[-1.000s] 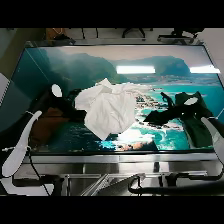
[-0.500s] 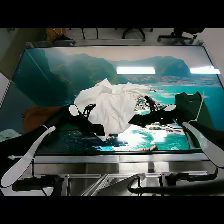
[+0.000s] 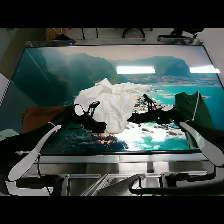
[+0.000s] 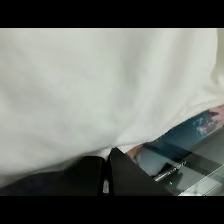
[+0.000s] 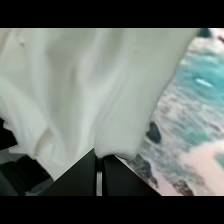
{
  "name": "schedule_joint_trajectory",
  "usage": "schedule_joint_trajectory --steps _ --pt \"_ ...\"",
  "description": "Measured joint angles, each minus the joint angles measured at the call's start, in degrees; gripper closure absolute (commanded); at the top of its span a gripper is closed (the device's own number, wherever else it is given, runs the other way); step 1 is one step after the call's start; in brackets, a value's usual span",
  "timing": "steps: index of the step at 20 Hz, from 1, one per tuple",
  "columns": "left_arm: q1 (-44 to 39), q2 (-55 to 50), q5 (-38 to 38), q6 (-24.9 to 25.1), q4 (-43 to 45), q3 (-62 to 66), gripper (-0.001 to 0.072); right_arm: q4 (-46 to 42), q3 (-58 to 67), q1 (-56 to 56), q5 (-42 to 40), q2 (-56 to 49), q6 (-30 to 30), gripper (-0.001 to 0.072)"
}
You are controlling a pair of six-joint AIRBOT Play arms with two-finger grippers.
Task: Fold the shirts.
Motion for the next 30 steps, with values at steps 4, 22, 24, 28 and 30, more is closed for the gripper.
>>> schedule_joint_trajectory --steps 4,22,24,28,30 --pt "4.8 8.7 -7.2 0.5 0.1 7.5 0.0697 0.6 8.0 -6.6 4.8 7.4 -0.4 0.0696" --pt "42.5 49.0 -17.6 -0.7 13.4 54.9 0.0698 -6.6 66.7 -34.8 11.6 29.7 8.3 0.0698" --pt "46.8 48.7 -18.4 0.7 14.2 53.9 0.0697 -7.3 67.0 -35.0 11.7 28.6 8.7 0.0697" --pt "50.0 42.9 -18.9 5.2 5.1 43.7 0.0697 -4.7 60.3 -34.1 14.6 22.1 8.9 0.0696" --pt "49.3 37.4 -17.8 8.2 0.5 37.3 0.0697 -3.9 54.0 -31.3 15.0 16.8 8.6 0.0696"
